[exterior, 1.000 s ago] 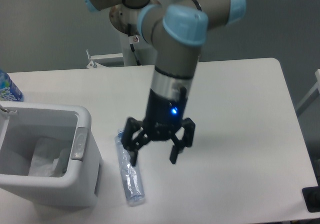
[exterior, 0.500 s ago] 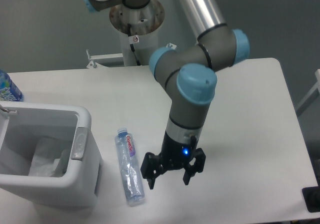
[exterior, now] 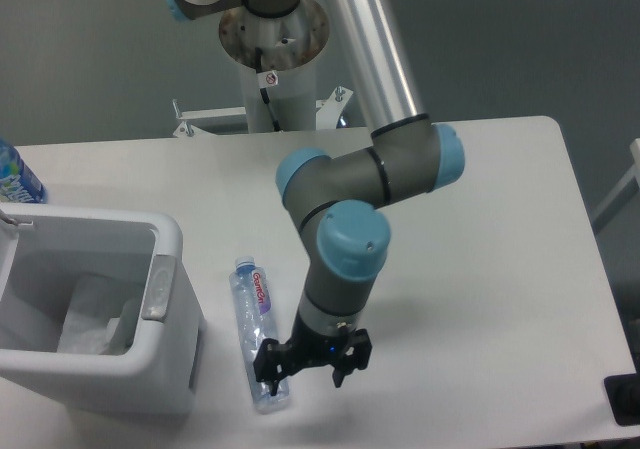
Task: Place the trash in the trash can
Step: 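Lower the gripper around the bottle and close on its body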
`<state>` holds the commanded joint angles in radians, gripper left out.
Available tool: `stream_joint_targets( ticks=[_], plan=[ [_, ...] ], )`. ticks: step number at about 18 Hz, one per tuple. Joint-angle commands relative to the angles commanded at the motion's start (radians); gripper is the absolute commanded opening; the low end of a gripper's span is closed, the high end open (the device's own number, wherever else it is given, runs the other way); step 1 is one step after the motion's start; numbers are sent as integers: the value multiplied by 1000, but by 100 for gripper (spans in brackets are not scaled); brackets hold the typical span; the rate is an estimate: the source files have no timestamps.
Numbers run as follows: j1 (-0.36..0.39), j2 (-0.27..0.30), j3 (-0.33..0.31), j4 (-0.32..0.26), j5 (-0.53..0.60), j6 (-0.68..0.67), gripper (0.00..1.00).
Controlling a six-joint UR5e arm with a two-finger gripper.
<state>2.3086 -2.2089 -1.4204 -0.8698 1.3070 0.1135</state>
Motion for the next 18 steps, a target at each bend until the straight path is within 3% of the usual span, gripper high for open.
stream_joint_targets(
  ticks=[18],
  plan=[
    [-71, -64, -14, 6, 83, 0, 100]
  ],
)
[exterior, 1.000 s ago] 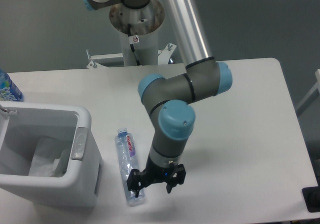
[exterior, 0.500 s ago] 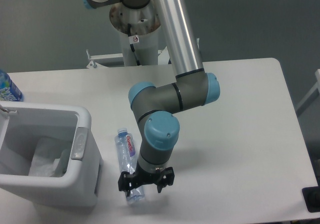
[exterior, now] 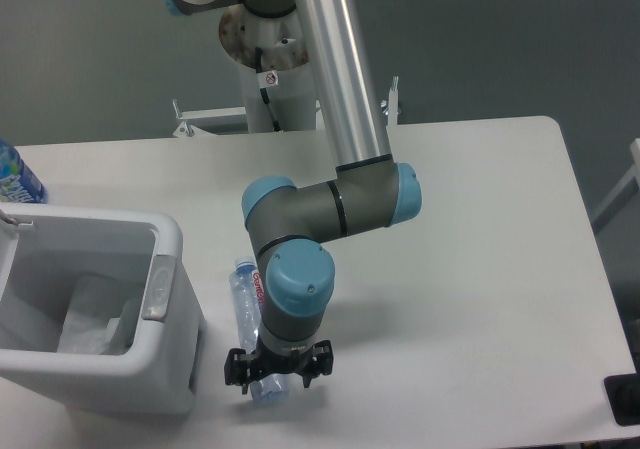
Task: Place the trash in the trash can
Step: 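Lower the gripper around the bottle and close on its body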
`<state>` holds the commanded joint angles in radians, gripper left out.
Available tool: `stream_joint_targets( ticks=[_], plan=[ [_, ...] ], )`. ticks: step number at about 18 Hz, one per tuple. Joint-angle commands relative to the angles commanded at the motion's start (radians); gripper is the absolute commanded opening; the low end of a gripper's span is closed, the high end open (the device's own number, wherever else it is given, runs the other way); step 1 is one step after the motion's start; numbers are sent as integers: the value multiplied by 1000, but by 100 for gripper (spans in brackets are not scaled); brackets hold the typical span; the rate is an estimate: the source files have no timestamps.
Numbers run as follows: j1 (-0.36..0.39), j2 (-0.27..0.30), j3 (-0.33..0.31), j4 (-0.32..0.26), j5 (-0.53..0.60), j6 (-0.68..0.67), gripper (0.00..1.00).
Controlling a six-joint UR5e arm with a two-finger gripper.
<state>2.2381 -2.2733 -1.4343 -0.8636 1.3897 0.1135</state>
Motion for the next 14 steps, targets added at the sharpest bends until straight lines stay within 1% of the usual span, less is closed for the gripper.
stream_joint_targets(
  ticks=[9, 11, 13, 14],
  plan=[
    [-12, -15, 2, 0, 40, -2, 99],
    [-12, -15, 0, 0, 44, 0, 90],
    [-14, -15, -2, 0, 52, 0, 85],
    [-14, -15, -2, 0, 52, 0, 85]
  ],
)
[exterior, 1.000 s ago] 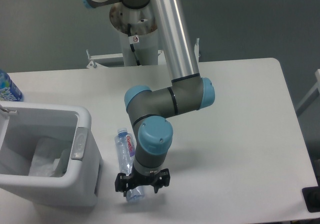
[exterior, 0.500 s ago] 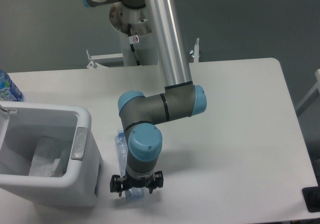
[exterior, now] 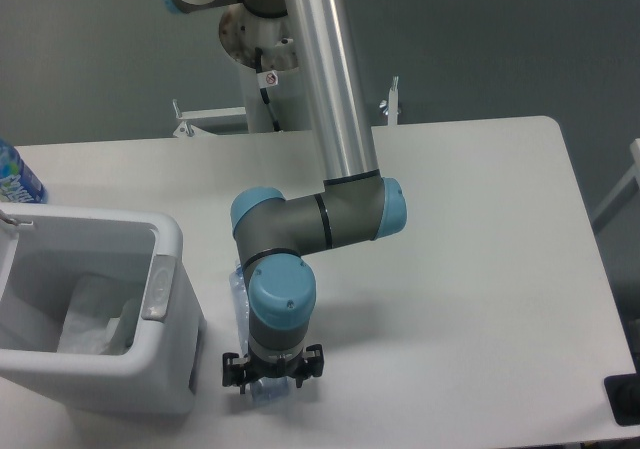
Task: Place the trash in the trash can
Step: 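Lower the gripper around the bottle and close on its body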
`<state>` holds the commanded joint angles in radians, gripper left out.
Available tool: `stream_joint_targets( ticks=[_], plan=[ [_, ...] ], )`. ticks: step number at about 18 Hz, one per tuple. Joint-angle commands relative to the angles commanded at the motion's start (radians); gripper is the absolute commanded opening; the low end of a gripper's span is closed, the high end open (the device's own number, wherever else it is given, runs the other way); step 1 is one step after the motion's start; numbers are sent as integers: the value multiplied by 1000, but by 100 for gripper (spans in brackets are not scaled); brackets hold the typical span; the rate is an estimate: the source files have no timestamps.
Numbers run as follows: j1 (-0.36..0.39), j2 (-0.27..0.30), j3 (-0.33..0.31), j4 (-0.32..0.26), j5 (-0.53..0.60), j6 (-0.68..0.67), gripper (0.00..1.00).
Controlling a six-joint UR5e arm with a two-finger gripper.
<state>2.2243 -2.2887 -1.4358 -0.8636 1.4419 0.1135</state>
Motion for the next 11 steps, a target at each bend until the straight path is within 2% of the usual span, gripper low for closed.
stream_joint_targets(
  ticks=[2, 11],
  plan=[
    [0, 2, 0, 0, 0, 0, 77],
    [0, 6, 0, 0, 6, 6, 68]
  ],
)
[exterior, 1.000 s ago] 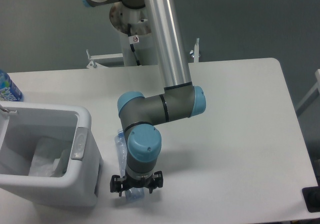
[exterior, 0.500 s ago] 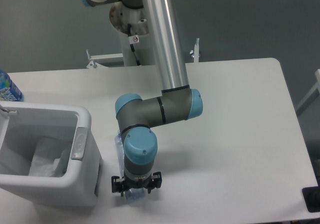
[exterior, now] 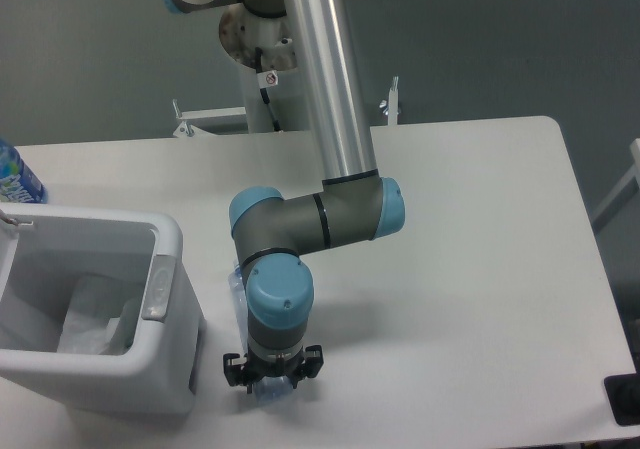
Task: Place the trash in the trash can
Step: 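Lower the gripper around the bottle and close on its body, then lift the bottle and carry it over the trash bin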
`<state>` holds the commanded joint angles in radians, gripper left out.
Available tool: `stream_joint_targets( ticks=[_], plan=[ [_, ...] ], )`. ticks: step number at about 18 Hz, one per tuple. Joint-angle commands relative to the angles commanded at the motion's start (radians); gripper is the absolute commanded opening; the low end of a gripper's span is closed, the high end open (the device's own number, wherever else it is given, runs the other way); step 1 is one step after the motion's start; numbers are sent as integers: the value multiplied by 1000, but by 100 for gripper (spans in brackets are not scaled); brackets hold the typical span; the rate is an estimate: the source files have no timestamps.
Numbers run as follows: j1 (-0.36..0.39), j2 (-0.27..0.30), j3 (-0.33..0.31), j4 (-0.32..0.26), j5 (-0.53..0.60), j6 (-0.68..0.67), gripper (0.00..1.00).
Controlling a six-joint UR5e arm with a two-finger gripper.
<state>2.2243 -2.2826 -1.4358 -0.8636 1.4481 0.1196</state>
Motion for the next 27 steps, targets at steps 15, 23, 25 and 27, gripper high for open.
stream_joint_targets(
  ticks=[15, 23, 25, 27],
  plan=[
    [2, 25, 9, 2, 2, 9, 59],
    [12, 55, 35, 0, 0, 80, 59],
    [40, 74, 87, -2, -2, 78, 60],
    [67, 81, 176, 5, -5, 69, 60]
  ],
)
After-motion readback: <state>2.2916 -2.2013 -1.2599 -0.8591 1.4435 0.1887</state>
